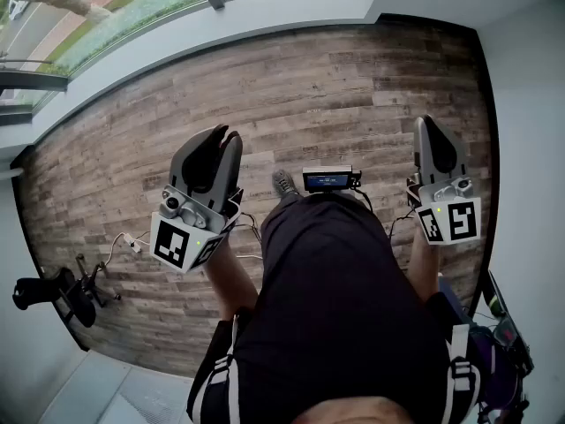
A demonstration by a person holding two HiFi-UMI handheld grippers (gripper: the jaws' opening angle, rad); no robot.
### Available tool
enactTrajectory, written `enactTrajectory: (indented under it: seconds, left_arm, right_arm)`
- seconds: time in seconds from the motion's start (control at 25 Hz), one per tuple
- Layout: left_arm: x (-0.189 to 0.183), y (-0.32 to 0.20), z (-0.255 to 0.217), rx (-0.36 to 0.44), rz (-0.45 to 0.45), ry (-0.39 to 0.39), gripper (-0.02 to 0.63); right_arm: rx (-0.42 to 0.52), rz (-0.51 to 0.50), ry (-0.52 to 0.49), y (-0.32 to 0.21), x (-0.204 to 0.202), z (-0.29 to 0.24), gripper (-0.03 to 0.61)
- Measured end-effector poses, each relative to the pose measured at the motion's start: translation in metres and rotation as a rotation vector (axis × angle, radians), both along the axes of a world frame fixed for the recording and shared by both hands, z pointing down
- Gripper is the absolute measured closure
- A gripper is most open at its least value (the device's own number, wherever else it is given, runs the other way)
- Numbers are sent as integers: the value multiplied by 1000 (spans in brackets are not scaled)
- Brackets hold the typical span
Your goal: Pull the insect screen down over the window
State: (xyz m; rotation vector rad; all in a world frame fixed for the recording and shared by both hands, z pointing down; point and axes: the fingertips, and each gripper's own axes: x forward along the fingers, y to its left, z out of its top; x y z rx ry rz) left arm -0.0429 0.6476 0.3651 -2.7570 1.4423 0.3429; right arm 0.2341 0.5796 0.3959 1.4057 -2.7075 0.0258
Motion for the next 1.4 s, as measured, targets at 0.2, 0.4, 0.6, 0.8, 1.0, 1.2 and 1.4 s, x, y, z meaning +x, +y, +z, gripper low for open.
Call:
enactTrajectory:
  seconds: [0.2,0.4,0.6,0.8,1.0,1.2,1.4]
  left_arm:
    - [11,-11,-35,0,-7,44,551]
    - [15,-6,-34,11,13,44,551]
    - [19,-5,-32,8,24,41,551]
    - [12,-3,-12,-29,30,7,551]
    - [-4,-3,-13,-28,28,30,551]
    - [-25,-1,-6,-31,29,48,551]
    - [-52,3,7,-22,40,52,549]
  right_arm:
    - [2,-8,3,0,-4,-1,572]
    - [-3,0,13,6,0,-1,572]
    - [-7,-5,10,10,-3,1,571]
    - [-42,-26,-5,12,-13,12,571]
    - [-59,-25,-28,9,-27,15,571]
    - [-60,-25,-1,9,-44,12,571]
    - [-53,-21,21,10,-69,14,571]
